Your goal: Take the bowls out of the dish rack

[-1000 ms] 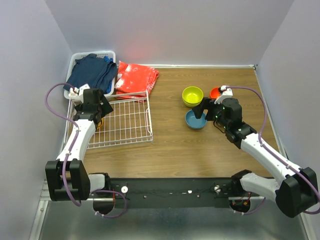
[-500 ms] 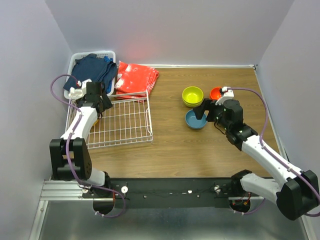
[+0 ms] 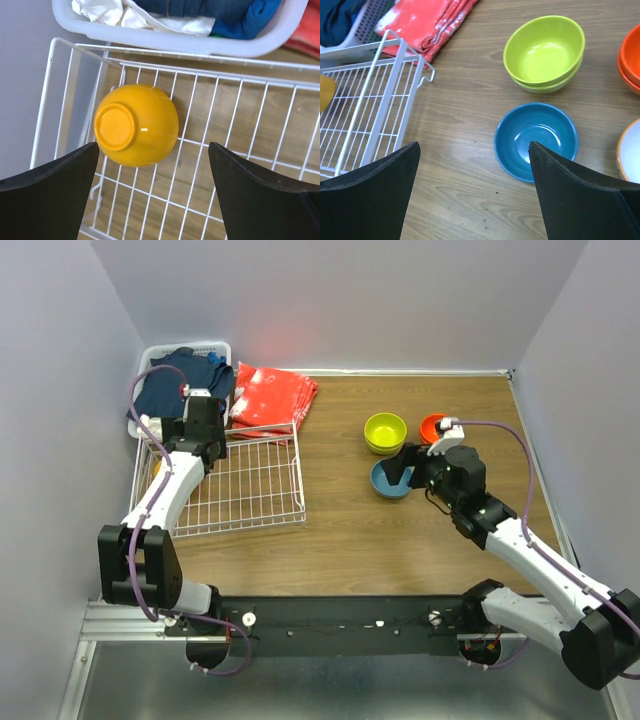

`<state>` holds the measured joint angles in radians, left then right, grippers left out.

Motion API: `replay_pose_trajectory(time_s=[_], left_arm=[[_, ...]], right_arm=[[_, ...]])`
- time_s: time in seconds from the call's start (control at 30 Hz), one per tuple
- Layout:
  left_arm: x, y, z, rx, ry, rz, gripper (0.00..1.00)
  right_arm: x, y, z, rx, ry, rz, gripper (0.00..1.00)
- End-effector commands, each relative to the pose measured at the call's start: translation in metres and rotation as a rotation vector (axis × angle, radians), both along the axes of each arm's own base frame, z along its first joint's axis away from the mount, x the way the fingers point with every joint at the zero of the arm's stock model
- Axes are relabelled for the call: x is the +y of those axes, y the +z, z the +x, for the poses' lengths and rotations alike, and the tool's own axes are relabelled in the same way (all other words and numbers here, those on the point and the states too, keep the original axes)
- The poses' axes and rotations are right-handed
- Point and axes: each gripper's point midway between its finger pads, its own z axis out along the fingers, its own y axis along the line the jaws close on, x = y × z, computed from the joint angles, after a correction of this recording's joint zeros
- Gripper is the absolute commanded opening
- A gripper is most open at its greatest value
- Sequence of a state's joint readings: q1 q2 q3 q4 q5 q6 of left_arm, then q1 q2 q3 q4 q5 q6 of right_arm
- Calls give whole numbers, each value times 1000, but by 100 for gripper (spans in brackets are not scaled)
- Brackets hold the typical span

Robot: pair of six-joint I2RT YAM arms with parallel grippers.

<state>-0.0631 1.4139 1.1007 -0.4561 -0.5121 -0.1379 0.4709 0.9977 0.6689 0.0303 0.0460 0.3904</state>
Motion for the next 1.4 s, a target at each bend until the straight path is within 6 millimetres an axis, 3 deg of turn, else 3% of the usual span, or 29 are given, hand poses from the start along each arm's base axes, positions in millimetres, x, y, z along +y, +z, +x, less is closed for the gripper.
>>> replay_pose_trajectory(time_s=[0.0,0.27,0.57,0.9,1.07,1.27,1.37], left_arm=[[22,-11,-29,217,-18,269,99],[31,-31,-30,309,-135,433,99],[17,-58,-27,388,-259,471,99],[29,-81,-24,482,-228,577,99],[24,-80,-22,424,-233,542,98],[1,-57,-20,282,-316,456,99],[-1,-43,-21,223,-318,444,99]], right_arm=[[10,10,-10,-52,22,-5,98],[35,16,-35,-77,115,-10,98],[27,16,-38,-83,37,-34,100],[28,9,-36,-67,35,-49,100],[31,4,-36,-59,44,-60,100],[32,2,-35,-57,48,-64,100],[32,2,-36,-56,53,-65,100]])
